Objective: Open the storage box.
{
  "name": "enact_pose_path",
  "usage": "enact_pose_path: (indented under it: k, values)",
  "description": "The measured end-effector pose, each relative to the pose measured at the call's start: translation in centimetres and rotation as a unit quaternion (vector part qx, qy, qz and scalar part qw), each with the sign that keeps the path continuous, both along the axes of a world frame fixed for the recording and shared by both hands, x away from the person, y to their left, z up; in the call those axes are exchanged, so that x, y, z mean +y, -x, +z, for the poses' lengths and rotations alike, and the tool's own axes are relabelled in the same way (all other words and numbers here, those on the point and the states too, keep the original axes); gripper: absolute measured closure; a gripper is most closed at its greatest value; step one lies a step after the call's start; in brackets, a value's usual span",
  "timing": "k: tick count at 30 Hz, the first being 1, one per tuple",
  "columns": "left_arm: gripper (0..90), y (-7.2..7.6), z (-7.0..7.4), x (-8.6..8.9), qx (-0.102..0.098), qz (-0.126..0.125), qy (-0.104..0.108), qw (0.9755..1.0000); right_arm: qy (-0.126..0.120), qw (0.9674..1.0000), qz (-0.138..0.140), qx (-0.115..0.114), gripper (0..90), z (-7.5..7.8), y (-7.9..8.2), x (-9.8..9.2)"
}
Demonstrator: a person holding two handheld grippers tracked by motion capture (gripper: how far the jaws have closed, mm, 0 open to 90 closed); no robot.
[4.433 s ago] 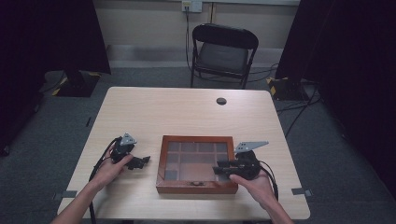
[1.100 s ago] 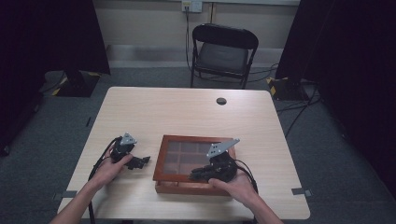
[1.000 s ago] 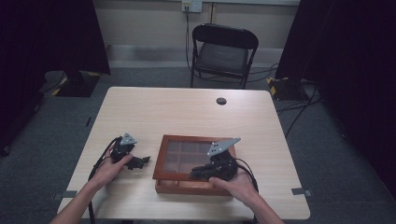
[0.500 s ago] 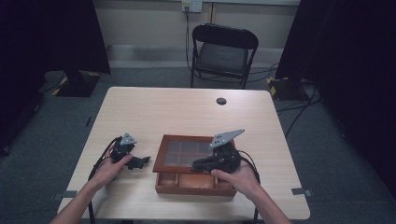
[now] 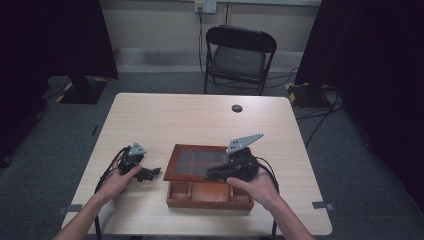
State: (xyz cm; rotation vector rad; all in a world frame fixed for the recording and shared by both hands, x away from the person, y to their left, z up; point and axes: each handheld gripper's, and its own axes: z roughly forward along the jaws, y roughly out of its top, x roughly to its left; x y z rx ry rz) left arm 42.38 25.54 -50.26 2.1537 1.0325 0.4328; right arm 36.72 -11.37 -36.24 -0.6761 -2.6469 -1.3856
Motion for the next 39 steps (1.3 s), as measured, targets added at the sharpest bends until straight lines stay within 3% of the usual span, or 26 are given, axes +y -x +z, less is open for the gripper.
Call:
enact_pose_path:
  k: [39]
  values:
    - [1.3,0.0,0.0,0.0,-0.001,0.002,0.002,1.0000,-0.009,0.9997,-0.022,-0.012,81.8,2.7,-1.5,-0.2]
